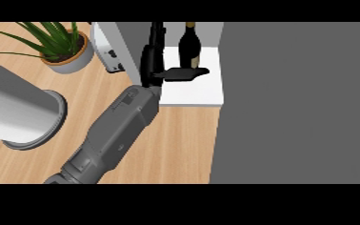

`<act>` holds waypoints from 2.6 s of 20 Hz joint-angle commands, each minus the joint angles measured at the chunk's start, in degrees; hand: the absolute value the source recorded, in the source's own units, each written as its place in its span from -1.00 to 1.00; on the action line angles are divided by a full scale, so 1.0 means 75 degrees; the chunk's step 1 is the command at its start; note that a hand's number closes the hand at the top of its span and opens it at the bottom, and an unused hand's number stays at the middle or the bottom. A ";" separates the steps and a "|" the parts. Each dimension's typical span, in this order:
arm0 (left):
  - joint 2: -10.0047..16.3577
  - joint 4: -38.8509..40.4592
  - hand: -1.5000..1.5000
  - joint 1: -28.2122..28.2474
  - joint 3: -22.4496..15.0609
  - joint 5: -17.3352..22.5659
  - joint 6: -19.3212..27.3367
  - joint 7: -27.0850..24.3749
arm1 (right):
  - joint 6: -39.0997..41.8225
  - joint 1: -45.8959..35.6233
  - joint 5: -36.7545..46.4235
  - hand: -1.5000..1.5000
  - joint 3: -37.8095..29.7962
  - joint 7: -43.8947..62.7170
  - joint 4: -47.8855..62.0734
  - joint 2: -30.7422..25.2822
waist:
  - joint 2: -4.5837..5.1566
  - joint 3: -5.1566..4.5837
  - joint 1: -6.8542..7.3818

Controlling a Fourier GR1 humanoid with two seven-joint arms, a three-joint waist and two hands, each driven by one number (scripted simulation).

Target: Pick up the wine, place it into the cabinet and close the cabinet

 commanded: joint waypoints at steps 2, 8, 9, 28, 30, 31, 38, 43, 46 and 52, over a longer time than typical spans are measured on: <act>0.0186 -0.1868 -1.00 0.1210 -0.0536 -0.0173 0.0168 0.0544 | -0.0168 0.0222 -0.0295 -1.00 -0.0017 0.0677 -0.1474 -0.0123 | -0.0013 -0.0001 0.0064; 0.0573 -0.4177 -1.00 0.3063 -0.1136 -0.0324 0.0455 0.0849 | -0.0242 0.0286 -0.0085 -1.00 0.0227 0.0506 -0.1349 -0.0081 | 0.0009 -0.0001 0.0036; 0.0264 -0.4365 -1.00 0.3118 -0.1379 -0.0481 0.0845 0.0894 | -0.0047 0.0584 -0.0293 -1.00 0.0033 0.0411 -0.1575 -0.0310 | 0.0004 0.0004 -0.0035; 0.2194 -0.8314 -1.00 0.7024 -0.2203 -0.1115 0.0783 0.0515 | 0.1134 0.0166 -0.0907 1.00 0.1653 0.1472 -0.1529 -0.1427 | 0.0068 -0.0010 -0.0005; 0.2447 -0.8781 -1.00 0.7291 -0.2131 -0.1158 0.0867 0.0570 | 0.1196 0.0281 -0.0498 1.00 0.2367 0.1324 -0.1494 -0.1347 | 0.0048 -0.0007 -0.0040; 0.2518 -0.8626 -1.00 0.7286 -0.1889 -0.0988 0.0620 0.0459 | 0.1132 0.0013 -0.0210 1.00 0.2815 0.1480 -0.1489 -0.1200 | 0.0051 -0.0021 -0.0034; 0.3417 -0.9507 -1.00 0.8358 -0.1416 -0.0662 -0.0047 0.0198 | 0.0696 -0.1122 0.0072 1.00 0.3120 0.2098 -0.1251 -0.0640 | 0.0065 -0.0043 0.0103; 0.4008 -0.9935 -1.00 0.8869 -0.0751 -0.0177 -0.0574 0.0219 | 0.0233 -0.1699 0.0288 1.00 0.3933 0.2756 -0.0572 0.0109 | 0.0058 -0.0049 0.0133; 0.4244 -1.0063 -1.00 0.9025 -0.0081 0.0345 -0.0863 0.0274 | 0.0013 -0.2109 0.0487 1.00 0.4315 0.2891 -0.0019 0.0668 | 0.0056 -0.0051 0.0139; 0.4536 -0.9895 -1.00 0.9481 0.0496 0.0762 -0.1666 -0.0047 | -0.1619 -0.3551 0.0726 1.00 0.4796 0.2742 0.0977 0.0815 | 0.0053 -0.0057 0.0216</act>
